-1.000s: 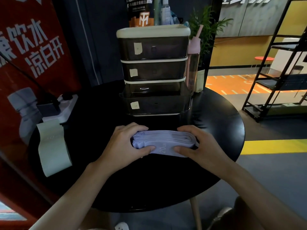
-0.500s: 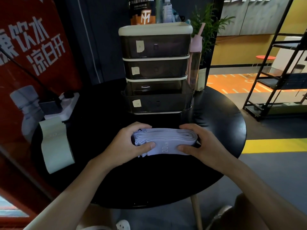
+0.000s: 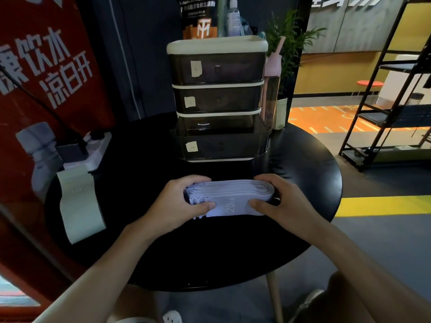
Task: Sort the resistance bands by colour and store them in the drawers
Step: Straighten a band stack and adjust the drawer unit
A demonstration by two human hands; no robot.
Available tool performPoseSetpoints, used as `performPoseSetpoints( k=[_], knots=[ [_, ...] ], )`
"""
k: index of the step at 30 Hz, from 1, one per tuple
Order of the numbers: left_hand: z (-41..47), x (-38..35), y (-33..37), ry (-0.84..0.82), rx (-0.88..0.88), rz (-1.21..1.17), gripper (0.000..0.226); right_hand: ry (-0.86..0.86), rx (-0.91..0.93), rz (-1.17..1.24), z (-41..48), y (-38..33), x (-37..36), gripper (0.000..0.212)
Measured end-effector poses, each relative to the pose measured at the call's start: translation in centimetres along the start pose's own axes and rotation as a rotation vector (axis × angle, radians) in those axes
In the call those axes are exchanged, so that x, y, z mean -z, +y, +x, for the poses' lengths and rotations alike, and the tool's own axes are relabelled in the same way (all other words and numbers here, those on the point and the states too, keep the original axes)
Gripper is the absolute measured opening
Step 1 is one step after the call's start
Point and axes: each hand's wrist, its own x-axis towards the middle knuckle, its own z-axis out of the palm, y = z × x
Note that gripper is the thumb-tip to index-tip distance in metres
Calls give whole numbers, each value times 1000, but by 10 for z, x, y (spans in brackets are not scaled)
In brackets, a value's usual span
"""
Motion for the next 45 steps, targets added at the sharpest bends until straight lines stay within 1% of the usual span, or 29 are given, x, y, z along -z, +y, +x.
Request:
performPoseSetpoints(
  k=[2,4,6,8,12,15,18,23,25,27,30,32,35,39,42,44,45],
  knots=[
    [-2,-1,5,34,13,10,56,25,8,17,-1,-3,1,48],
    [-6,0,17,71,31,-13,61,51,17,53,-3,-10,5,52],
    [-8,4,34,111,20,-46,61,93,23,96,-1,-20,13,57],
    [-5,14,54,172,-51,-30,54,141,43,112,6,-34,25,57],
    [16,36,92,255,-196,-34,45,185,110,149,36,-66,52,46],
    [45,51,107,284,-257,79,47,232,160,119,66,-83,63,44],
    [76,57,106,292,-273,162,49,250,119,131,97,-85,64,39],
    [112,55,88,297,-206,260,51,190,18,61,136,-66,53,30],
    [119,53,77,286,-161,308,55,166,-31,35,145,-53,46,33],
    [125,51,67,250,-104,353,54,178,-83,3,152,-42,39,41],
    [129,51,60,203,-53,406,39,155,-110,-33,159,-31,33,49],
    [132,52,62,183,-36,452,36,156,-140,-36,162,-28,33,54],
    [136,52,67,145,10,546,37,112,-186,-116,164,-33,36,53],
    [141,49,71,90,18,607,40,28,-190,-178,166,-38,38,52],
    [139,51,69,68,1,568,40,-7,-180,-142,164,-37,39,56],
    [133,53,63,89,-58,418,36,-25,-161,-109,163,-36,40,58],
    [128,54,58,125,-92,320,33,-32,-147,-89,162,-35,41,59]
  ],
)
